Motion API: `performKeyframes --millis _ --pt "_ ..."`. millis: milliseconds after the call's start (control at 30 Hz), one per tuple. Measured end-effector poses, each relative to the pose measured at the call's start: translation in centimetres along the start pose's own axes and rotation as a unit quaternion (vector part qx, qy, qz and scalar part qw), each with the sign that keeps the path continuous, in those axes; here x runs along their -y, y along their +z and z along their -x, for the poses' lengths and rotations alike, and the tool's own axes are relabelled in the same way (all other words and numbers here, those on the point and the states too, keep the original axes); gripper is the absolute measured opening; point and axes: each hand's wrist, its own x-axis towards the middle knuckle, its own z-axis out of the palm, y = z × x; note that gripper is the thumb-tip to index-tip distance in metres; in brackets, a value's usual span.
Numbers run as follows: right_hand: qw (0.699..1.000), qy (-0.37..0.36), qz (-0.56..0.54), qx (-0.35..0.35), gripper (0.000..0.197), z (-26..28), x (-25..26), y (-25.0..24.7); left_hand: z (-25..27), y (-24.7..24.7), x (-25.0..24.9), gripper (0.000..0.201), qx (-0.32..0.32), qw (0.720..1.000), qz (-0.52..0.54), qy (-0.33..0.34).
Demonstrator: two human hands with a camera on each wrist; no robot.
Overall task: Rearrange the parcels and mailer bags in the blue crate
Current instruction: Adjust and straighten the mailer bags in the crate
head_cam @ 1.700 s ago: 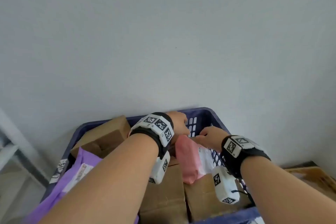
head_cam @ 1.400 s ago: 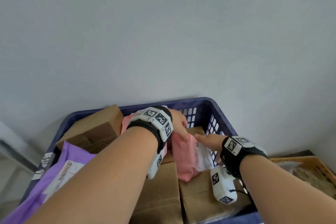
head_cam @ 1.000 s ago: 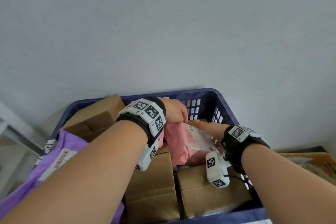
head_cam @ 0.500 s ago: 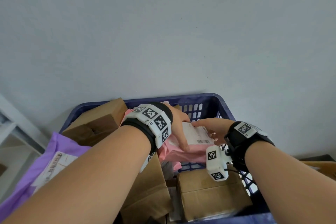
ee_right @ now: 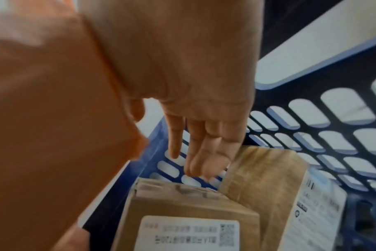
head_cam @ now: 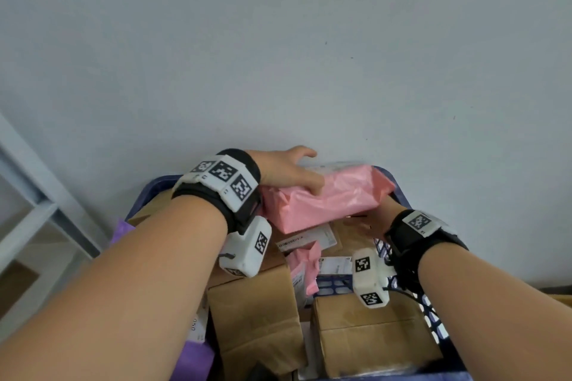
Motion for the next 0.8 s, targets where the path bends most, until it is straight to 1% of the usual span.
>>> performKeyframes --millis 33,100,133,167,200,233,267,333,367,433,467,500,533,600,633,667,700,733,767,800 --pt "1.0 -0.003 0.007 0.015 0.021 0.3 0.0 0.3 0.3 -0.3 0.0 0.071 -0.001 1.0 0.031 -0.005" --pt "0.998 0.003 -0.008 0.058 0.053 0.6 0.5 1.1 0.8 -1.0 0.7 0.054 0.007 0.995 0.1 -0.022" --pt "0.997 0.0 -0.006 0.071 0.066 0.9 1.1 1.5 0.9 -1.3 1.2 0.054 0.009 0.987 0.152 -0.045" --pt "0.997 -0.003 0.003 0.079 0.074 1.1 1.6 1.6 1.0 -1.6 2.0 0.059 0.012 0.976 0.204 -0.072" --pt "0.996 -0.009 0.028 0.088 0.078 1.3 2.1 1.9 1.2 -2.0 2.9 0.064 0.015 0.964 0.249 -0.091" --pt "0.994 -0.006 0.06 0.094 0.08 1.6 2.5 2.2 1.3 -2.4 3.8 0.065 0.007 0.956 0.275 -0.104" --pt "0.991 -0.006 0.092 0.095 0.08 1.8 2.7 2.5 1.5 -2.9 4.6 0.061 0.001 0.949 0.297 -0.108" --pt "0.99 0.009 0.117 0.081 0.077 1.7 2.4 3.3 2.2 -3.6 5.8 0.055 0.01 0.929 0.349 -0.125" --pt "0.99 0.021 0.12 0.071 0.076 1.6 2.0 3.6 2.4 -4.0 6.5 0.051 0.012 0.924 0.361 -0.127" --pt "0.988 0.021 0.145 0.048 0.084 1.2 1.4 3.9 3.0 -4.5 7.6 0.039 0.007 0.921 0.363 -0.139" --pt "0.987 0.013 0.152 0.044 0.087 0.8 1.3 3.9 3.5 -4.6 7.9 0.036 0.003 0.922 0.356 -0.154" --pt "0.987 0.003 0.156 0.044 0.088 0.6 1.3 3.9 3.8 -4.7 8.1 0.031 -0.006 0.929 0.326 -0.176" --pt "0.986 -0.007 0.159 0.047 0.085 0.6 1.5 4.0 4.2 -4.5 8.2 0.028 -0.009 0.941 0.278 -0.195" --pt "0.985 -0.016 0.165 0.053 0.079 0.7 1.7 3.9 4.5 -4.5 7.8 0.03 -0.013 0.957 0.184 -0.226" --pt "0.981 -0.016 0.183 0.059 0.075 0.7 1.6 4.0 4.4 -4.7 7.3 0.024 -0.019 0.964 0.128 -0.231" --pt "0.973 -0.016 0.22 0.067 0.074 0.8 1.5 4.0 4.0 -4.9 6.7 0.021 -0.034 0.973 0.064 -0.218" --pt "0.96 -0.022 0.269 0.073 0.077 0.7 1.3 4.0 3.6 -5.2 6.1 0.026 -0.064 0.979 -0.011 -0.193" --pt "0.946 -0.034 0.313 0.078 0.083 0.7 1.1 4.1 3.4 -5.5 5.1 0.031 -0.109 0.975 -0.092 -0.169" --pt "0.938 -0.044 0.334 0.086 0.089 0.6 0.8 4.1 3.4 -5.7 3.9 0.033 -0.157 0.966 -0.154 -0.139" --pt "0.936 -0.046 0.337 0.09 0.094 0.5 0.7 4.0 3.2 -5.7 2.5 0.036 -0.195 0.959 -0.181 -0.101"
